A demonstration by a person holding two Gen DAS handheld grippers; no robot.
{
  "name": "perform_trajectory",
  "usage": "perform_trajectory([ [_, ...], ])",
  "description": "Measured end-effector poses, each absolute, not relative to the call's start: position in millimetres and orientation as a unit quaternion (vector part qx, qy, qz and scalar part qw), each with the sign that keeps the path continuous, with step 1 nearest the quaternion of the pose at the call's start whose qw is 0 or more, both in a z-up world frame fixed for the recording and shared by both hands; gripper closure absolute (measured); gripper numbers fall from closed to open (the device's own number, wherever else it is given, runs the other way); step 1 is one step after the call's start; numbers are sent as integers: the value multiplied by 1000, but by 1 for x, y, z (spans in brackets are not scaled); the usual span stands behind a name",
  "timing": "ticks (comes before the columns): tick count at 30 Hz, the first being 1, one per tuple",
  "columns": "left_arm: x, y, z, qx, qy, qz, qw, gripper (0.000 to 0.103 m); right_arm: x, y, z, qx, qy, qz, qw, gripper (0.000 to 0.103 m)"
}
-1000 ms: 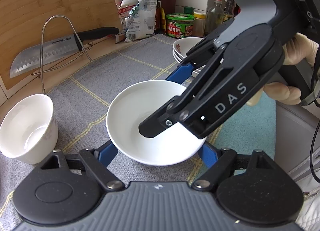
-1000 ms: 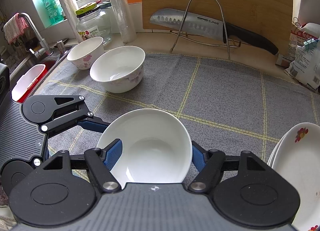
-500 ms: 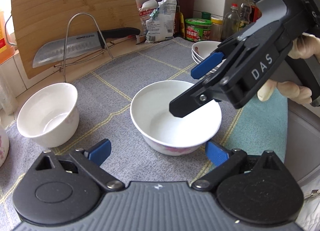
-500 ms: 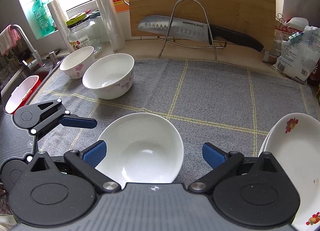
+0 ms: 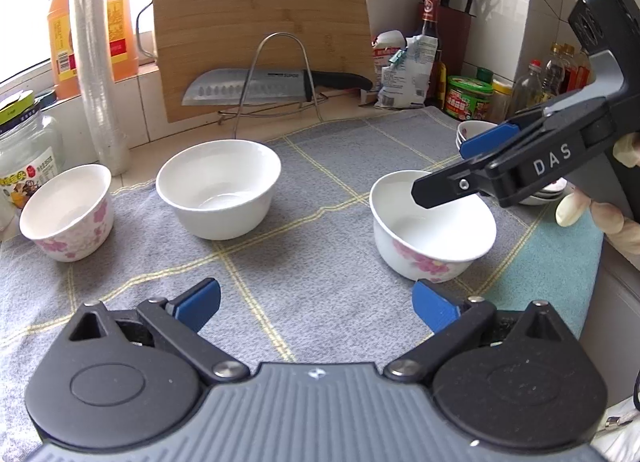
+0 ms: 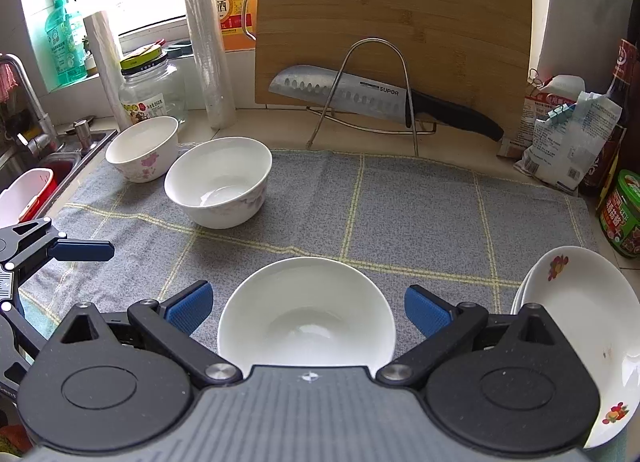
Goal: Organize plates and bowls
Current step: 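Lower the bowl onto the towel beside the plate stack and open the right tool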
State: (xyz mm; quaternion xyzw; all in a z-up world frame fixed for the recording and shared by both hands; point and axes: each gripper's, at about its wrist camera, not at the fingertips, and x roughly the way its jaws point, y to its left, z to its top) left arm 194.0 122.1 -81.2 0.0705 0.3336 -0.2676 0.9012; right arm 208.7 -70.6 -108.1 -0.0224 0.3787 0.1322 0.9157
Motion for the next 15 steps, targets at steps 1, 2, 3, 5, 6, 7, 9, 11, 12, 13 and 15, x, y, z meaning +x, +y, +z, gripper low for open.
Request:
perform_trajectory([
  [1, 194, 128, -82, 70, 334, -268, 901, 1, 208, -64, -107, -27, 376, 130, 917, 0],
  [2, 195, 132, -83, 69, 334, -268, 901, 1, 208, -58, -107, -32, 374, 126, 918, 0],
  [3, 196, 138, -84, 69, 335, -267, 901, 1, 207, -52, -106, -36, 373, 123, 919, 0],
  [5, 196, 146, -86, 69, 339, -269, 899, 1, 205, -41, -105, -40, 371, 117, 920, 0],
  [6, 197, 150, -87, 71, 341, -269, 898, 1, 204, -37, -105, -41, 370, 118, 921, 0],
  [7, 197, 154, -88, 74, 342, -270, 897, 1, 202, -33, -105, -42, 369, 118, 921, 0],
  [9, 197, 159, -88, 79, 345, -273, 895, 1, 199, -25, -104, -51, 366, 119, 922, 0],
  [11, 197, 162, -87, 81, 348, -271, 894, 1, 199, -20, -104, -63, 366, 121, 920, 0],
  [12, 197, 164, -86, 82, 350, -267, 894, 1, 199, -17, -103, -71, 365, 122, 920, 0],
  [13, 197, 166, -86, 83, 351, -266, 894, 1, 199, -17, -102, -76, 363, 125, 920, 0],
  [15, 199, 168, -84, 85, 357, -262, 893, 1, 202, -16, -102, -87, 359, 135, 920, 0],
])
